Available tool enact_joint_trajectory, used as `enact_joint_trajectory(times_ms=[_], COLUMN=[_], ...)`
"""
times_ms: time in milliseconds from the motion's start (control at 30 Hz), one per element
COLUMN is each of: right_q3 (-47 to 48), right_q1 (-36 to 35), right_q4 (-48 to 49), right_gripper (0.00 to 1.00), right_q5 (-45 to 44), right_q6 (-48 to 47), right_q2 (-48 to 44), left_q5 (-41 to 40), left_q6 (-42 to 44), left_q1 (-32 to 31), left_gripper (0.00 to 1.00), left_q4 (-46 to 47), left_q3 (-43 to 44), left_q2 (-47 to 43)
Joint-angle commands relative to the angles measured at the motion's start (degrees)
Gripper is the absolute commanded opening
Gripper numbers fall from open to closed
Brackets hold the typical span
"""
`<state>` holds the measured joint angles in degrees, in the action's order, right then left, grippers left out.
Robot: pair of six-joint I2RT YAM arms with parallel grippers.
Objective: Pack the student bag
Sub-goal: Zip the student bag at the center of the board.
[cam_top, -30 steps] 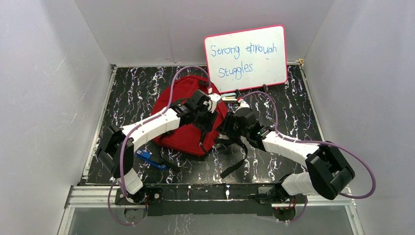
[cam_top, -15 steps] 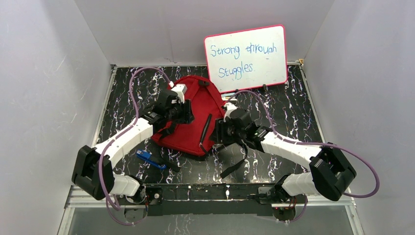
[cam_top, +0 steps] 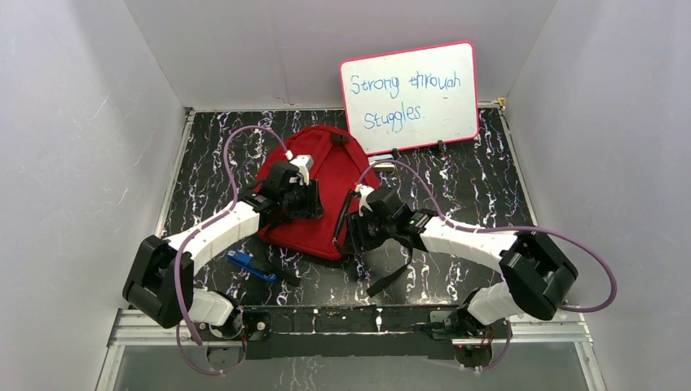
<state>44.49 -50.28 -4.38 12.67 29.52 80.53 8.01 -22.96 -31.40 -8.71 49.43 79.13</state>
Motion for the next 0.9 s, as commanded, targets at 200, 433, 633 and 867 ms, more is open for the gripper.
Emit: enact_joint_trajectory(times_ms=[200, 433, 633, 867], right_q3=[3.05, 4.51, 5.16, 5.87], right_q1=[-0.53, -0.59, -0.67, -0.67], right_q4=[1.60, 3.91, 3.74, 0.50], right_gripper=[0.55, 0.45, 0.28, 0.06], right_q5=[6.77, 7.90, 7.14, 7.93], right_q6=[0.25, 1.50, 1.60, 1.51], right_q2=[3.71, 6.71, 6.45, 4.52], left_q5=[0.72, 0.86, 0.73, 1.04], left_q6=[2.03, 2.19, 2.27, 2.93], left_q1=[-0.33, -0.68, -0.81, -1.11], left_gripper=[0.42, 0.41, 0.41, 0.41], left_q4=[-0.51, -0.52, -0.53, -0.50], left_q3=[0.85, 0.93, 0.64, 0.58], left_q2=[2.89, 3.14, 2.96, 3.55])
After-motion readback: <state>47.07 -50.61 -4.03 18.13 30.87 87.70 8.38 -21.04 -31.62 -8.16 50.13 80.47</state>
